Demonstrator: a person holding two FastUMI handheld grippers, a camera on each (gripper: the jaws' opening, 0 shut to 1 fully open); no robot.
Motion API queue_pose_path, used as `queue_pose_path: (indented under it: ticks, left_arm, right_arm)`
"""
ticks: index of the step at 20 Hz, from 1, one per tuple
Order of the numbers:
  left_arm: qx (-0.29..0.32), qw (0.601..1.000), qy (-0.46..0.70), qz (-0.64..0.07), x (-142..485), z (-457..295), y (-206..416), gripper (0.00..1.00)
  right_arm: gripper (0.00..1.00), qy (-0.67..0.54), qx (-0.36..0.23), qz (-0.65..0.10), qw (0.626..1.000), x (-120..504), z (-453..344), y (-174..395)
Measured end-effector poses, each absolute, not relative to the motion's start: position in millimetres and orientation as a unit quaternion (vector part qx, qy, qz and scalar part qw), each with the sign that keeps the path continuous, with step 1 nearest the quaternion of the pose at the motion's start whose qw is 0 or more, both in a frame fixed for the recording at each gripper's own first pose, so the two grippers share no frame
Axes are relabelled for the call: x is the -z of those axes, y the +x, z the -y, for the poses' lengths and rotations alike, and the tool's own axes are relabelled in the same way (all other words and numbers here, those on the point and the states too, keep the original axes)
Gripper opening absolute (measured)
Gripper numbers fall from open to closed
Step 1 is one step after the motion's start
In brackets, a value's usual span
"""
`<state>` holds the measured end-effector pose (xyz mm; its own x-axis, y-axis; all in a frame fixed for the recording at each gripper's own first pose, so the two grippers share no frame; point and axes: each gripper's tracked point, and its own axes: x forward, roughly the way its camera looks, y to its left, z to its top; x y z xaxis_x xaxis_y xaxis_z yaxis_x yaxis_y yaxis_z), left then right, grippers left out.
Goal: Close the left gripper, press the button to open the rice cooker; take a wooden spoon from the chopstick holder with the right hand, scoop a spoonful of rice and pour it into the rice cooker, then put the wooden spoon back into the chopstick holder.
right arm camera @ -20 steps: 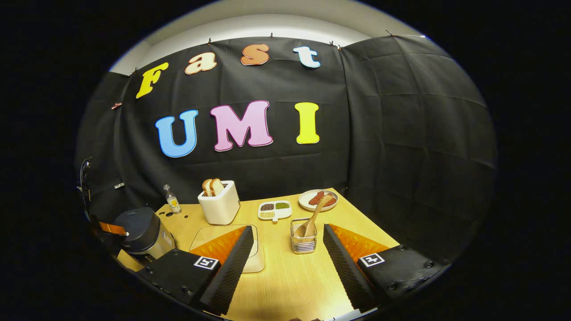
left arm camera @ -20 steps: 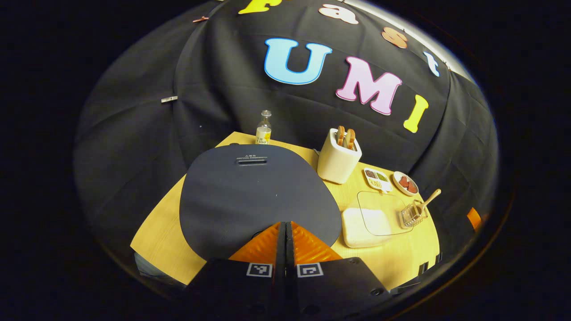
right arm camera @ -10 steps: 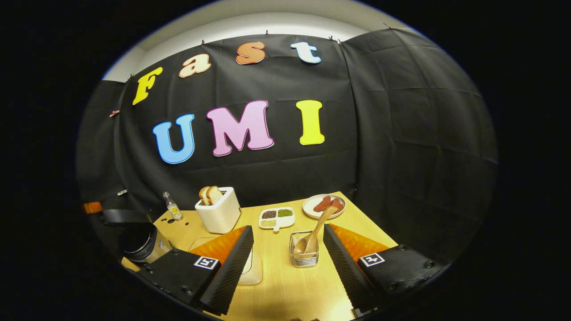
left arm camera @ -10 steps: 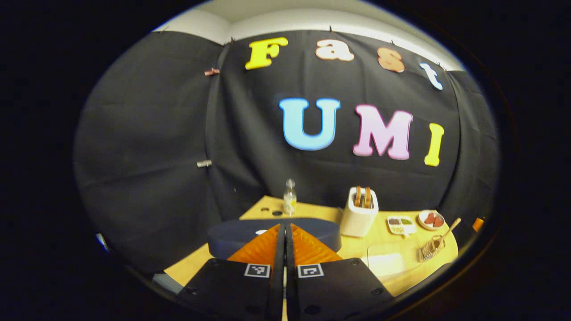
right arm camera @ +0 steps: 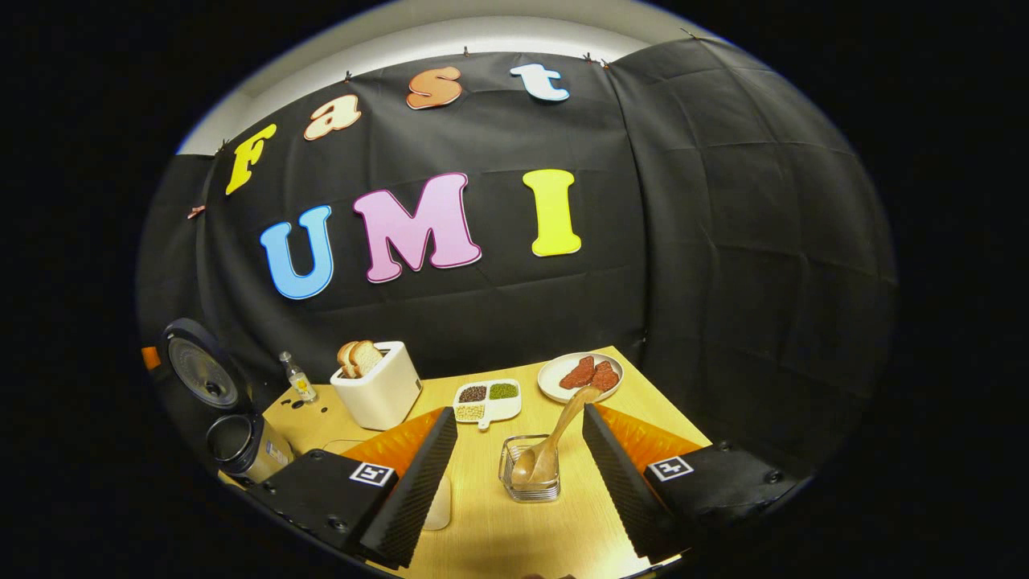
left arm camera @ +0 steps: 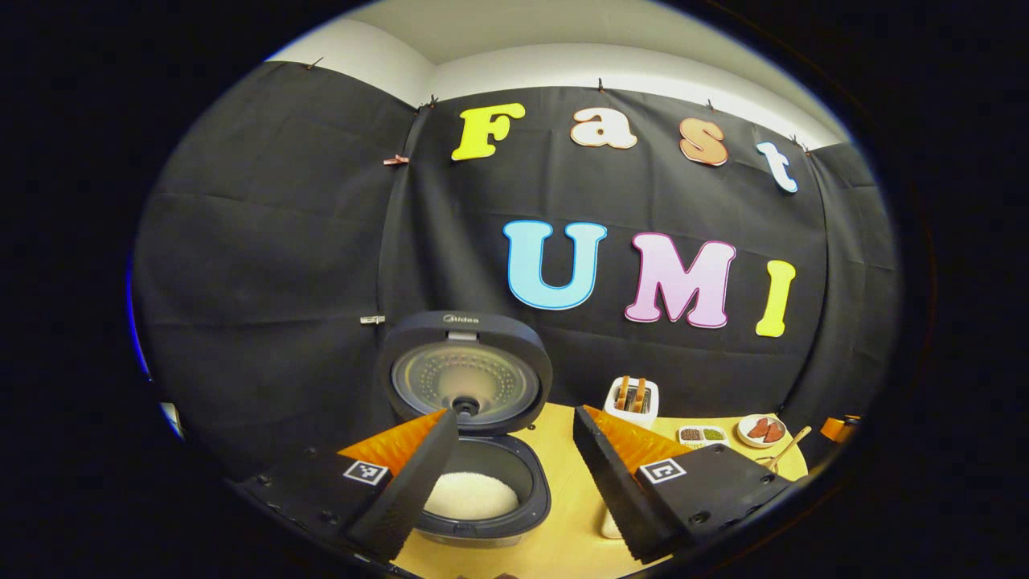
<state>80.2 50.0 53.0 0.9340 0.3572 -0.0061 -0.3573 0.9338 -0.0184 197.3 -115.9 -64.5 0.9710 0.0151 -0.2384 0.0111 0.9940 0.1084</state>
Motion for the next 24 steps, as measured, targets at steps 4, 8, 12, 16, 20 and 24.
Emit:
queue_pose_path:
  ticks: [4,8,12,16,20,24]
  left_arm:
    - [-0.202,0.979,-0.020,-0.027,-32.9,-30.0,76.1,0.98]
    - [-0.218,0.974,-0.038,-0.049,-14.7,-9.9,68.1,0.98]
    - [-0.235,0.968,-0.045,-0.076,7.4,7.1,56.0,0.98]
    - [-0.237,0.964,-0.046,-0.111,30.3,28.2,50.3,0.95]
    - [-0.230,0.963,-0.044,-0.132,43.0,47.3,49.0,0.95]
    - [-0.223,0.963,-0.038,-0.148,52.4,62.1,45.4,0.95]
  right_arm:
    - [0.98,0.067,-0.003,-0.136,0.988,80.6,131.7,228.2]
    - [0.98,0.092,-0.002,-0.174,0.980,110.8,146.1,253.3]
    - [0.98,0.103,0.000,-0.208,0.973,145.8,155.2,278.7]
    - [0.98,0.135,0.011,-0.243,0.961,179.3,161.3,300.7]
    - [0.96,0.177,0.019,-0.270,0.946,203.7,160.5,319.9]
    - [0.75,0.205,0.031,-0.276,0.938,213.4,161.7,335.8]
